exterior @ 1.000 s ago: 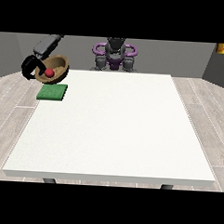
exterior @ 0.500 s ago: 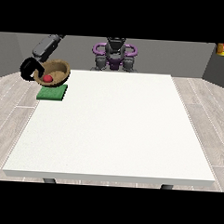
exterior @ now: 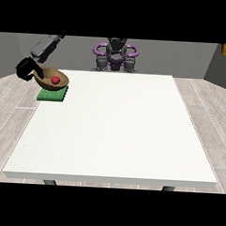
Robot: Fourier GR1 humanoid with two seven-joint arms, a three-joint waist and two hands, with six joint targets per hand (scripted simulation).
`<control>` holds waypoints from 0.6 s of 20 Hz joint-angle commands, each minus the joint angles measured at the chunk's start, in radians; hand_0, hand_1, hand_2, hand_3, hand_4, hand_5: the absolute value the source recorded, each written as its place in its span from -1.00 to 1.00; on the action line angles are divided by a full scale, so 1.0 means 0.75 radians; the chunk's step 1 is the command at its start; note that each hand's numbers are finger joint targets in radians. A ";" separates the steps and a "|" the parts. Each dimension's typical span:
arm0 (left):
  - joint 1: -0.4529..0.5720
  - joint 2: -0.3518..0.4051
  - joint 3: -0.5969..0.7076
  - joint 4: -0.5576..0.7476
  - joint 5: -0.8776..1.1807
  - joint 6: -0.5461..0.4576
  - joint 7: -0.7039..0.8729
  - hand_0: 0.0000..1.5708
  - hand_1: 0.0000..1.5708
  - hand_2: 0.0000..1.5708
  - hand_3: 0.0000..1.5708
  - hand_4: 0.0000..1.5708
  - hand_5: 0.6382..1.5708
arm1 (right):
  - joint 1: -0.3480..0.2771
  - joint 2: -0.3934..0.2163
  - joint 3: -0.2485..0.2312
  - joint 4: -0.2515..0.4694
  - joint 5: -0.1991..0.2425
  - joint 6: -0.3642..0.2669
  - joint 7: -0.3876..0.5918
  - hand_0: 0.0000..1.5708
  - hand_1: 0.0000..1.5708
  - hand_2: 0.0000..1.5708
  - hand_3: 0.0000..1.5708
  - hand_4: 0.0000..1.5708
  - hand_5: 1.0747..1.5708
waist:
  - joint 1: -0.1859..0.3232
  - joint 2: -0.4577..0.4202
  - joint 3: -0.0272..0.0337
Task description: Pick the cup and pour the ball into the bowl, then pick the bowl and place it on the pad
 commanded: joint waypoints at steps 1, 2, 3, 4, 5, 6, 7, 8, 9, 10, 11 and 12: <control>-0.041 0.060 0.026 0.064 -0.006 0.001 -0.052 -1.00 -1.00 -1.00 -1.00 0.51 0.99 | -0.063 0.077 -0.005 -0.022 -0.025 -0.047 -0.039 0.85 0.85 0.78 -0.03 -1.00 0.85 | -0.014 0.067 0.0004; 0.030 -0.011 -0.004 0.076 -0.041 -0.022 -0.129 -1.00 -1.00 -1.00 -1.00 0.51 0.99 | -0.070 0.126 0.005 -0.043 -0.024 -0.113 0.020 0.85 0.85 0.76 -0.04 -1.00 0.88 | 0.018 0.020 -0.0009; -0.007 0.030 0.012 0.017 0.027 -0.026 -0.018 -1.00 -1.00 -1.00 -1.00 0.51 0.99 | -0.031 0.086 -0.031 0.031 -0.038 -0.036 -0.118 0.84 0.84 0.75 -0.14 -1.00 0.86 | 0.018 0.052 0.0016; -0.026 0.019 0.002 0.011 0.012 -0.005 -0.052 -1.00 -1.00 -1.00 -1.00 0.52 0.99 | -0.086 0.076 -0.019 0.030 -0.027 -0.075 -0.062 0.83 0.83 0.75 -0.15 -1.00 0.85 | 0.024 0.071 0.0012; -0.045 0.050 0.023 0.028 0.026 0.004 -0.033 -1.00 -1.00 -1.00 -1.00 0.52 0.99 | -0.098 0.029 -0.019 0.029 -0.008 -0.086 -0.090 0.76 0.76 0.70 -0.08 -1.00 0.86 | 0.028 0.105 0.0013; -0.019 0.035 0.021 0.028 0.025 -0.018 -0.060 -1.00 -1.00 -1.00 -1.00 0.52 0.99 | -0.100 -0.015 -0.019 0.016 0.005 -0.103 -0.082 0.60 0.60 0.72 0.16 -0.85 0.83 | 0.039 0.079 0.0008; 0.029 0.071 0.033 0.055 0.011 -0.080 -0.112 -1.00 -1.00 -1.00 -1.00 0.52 0.99 | -0.066 0.013 -0.025 0.018 -0.003 -0.107 -0.112 0.47 0.47 0.69 0.27 -0.76 0.84 | 0.059 0.086 0.0005; -0.026 0.057 0.012 0.076 0.005 -0.005 -0.054 -1.00 -1.00 -1.00 -1.00 0.52 0.99 | -0.113 0.015 0.037 0.007 0.026 -0.067 -0.019 0.19 0.19 0.40 0.33 -0.79 0.75 | 0.012 0.050 0.0004; -0.062 0.061 -0.004 0.009 0.018 -0.009 -0.032 -1.00 -1.00 -1.00 -1.00 0.52 0.99 | -0.133 0.045 0.058 0.038 0.049 -0.073 -0.048 -0.18 -0.18 -0.12 0.28 -1.00 0.59 | 0.053 0.106 0.0013; -0.015 0.075 0.042 0.084 0.025 -0.035 -0.086 -1.00 -1.00 -1.00 -1.00 0.52 1.00 | -0.069 -0.005 0.056 0.031 0.043 0.023 -0.080 -0.75 -0.75 -0.48 0.00 -1.00 0.53 | 0.027 0.123 0.0006; -0.033 0.057 0.012 -0.005 0.017 -0.005 -0.069 -1.00 -1.00 -1.00 -1.00 0.53 0.99 | -0.104 -0.002 0.078 0.065 0.064 0.014 -0.038 -1.00 -1.00 -0.73 -1.00 -1.00 0.48 | 0.064 0.102 0.0014; -0.001 0.018 -0.015 0.011 -0.006 -0.005 -0.081 -1.00 -1.00 -1.00 -1.00 0.53 0.99 | -0.087 0.013 0.120 0.049 0.094 0.024 -0.018 -1.00 -1.00 -1.00 -1.00 -1.00 0.45 | 0.049 0.060 0.0006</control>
